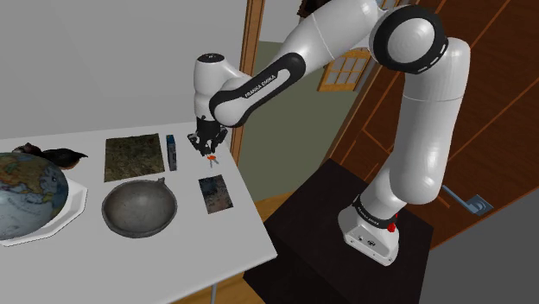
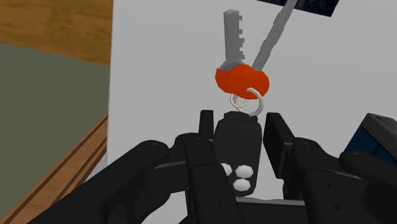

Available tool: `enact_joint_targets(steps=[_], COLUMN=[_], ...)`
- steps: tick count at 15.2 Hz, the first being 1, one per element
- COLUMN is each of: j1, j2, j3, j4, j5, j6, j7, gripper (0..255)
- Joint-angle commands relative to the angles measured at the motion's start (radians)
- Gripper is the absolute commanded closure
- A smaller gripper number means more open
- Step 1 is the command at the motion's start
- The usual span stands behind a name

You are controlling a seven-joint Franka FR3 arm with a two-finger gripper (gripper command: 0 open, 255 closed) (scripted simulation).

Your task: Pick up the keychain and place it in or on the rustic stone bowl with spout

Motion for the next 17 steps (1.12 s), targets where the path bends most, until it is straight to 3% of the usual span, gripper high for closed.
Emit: enact_joint_targets(steps=[1,17], j1=[-0.004,-0.025], j2=[-0.020,-0.152], j3=[0.005,0.033], j4=[0.000,0.049], j5=[0.009,0.070], j6=[-0.019,-0.195], j7=[-0.007,-0.048], gripper=[255,255])
